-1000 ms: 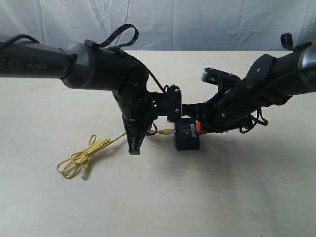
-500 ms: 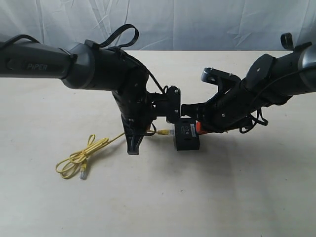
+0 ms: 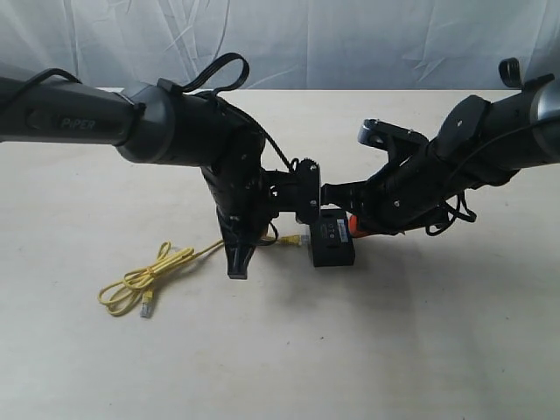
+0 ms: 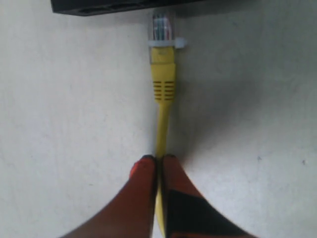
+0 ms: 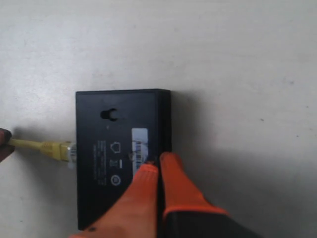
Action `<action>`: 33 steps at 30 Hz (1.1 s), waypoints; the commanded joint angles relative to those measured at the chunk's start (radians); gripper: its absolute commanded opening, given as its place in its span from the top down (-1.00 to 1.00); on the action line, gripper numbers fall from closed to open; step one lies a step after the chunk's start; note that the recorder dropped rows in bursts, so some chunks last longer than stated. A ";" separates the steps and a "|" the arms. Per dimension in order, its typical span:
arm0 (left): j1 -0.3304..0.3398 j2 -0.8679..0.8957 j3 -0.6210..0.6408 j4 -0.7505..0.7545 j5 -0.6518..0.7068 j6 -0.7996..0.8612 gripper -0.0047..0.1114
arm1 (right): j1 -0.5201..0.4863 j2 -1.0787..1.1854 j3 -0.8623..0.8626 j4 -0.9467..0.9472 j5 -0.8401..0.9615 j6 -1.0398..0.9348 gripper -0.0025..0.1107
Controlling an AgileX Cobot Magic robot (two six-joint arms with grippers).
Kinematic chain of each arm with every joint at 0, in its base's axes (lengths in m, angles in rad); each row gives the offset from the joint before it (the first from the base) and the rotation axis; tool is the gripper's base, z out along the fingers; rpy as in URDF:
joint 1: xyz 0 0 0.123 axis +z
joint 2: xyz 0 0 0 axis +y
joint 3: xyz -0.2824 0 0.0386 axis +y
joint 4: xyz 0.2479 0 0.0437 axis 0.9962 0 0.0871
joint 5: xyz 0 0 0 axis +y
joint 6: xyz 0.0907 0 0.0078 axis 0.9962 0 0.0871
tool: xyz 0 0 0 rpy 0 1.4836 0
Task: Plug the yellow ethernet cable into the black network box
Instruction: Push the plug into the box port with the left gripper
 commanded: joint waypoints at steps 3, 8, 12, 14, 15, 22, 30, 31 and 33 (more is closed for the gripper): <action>-0.006 -0.006 -0.003 -0.014 -0.003 0.002 0.92 | 0.000 0.000 -0.003 0.000 -0.006 -0.009 0.97; -0.006 -0.027 -0.005 -0.012 0.001 -0.001 0.92 | 0.000 0.000 -0.003 0.000 -0.006 -0.009 0.97; -0.006 -0.030 -0.005 -0.016 -0.006 -0.001 0.92 | 0.000 0.000 -0.003 0.000 -0.006 -0.009 0.97; -0.006 -0.021 -0.005 -0.024 -0.011 0.001 0.92 | 0.000 0.000 -0.003 0.000 -0.004 -0.009 0.97; -0.006 -0.021 -0.005 -0.024 -0.011 0.001 0.92 | 0.000 0.000 -0.003 0.000 -0.004 -0.009 0.97; -0.006 -0.019 -0.005 -0.010 0.005 0.001 0.92 | 0.000 0.000 -0.003 0.000 -0.004 -0.009 0.97; -0.006 -0.008 -0.005 -0.009 0.004 0.001 0.92 | 0.000 0.000 -0.003 0.000 -0.004 -0.009 0.97; -0.006 -0.005 -0.005 -0.009 0.001 0.001 0.92 | 0.000 0.000 -0.003 0.000 -0.004 -0.009 0.97; -0.006 -0.005 -0.005 -0.009 0.001 0.001 0.92 | 0.000 0.000 -0.003 0.000 -0.004 -0.021 0.97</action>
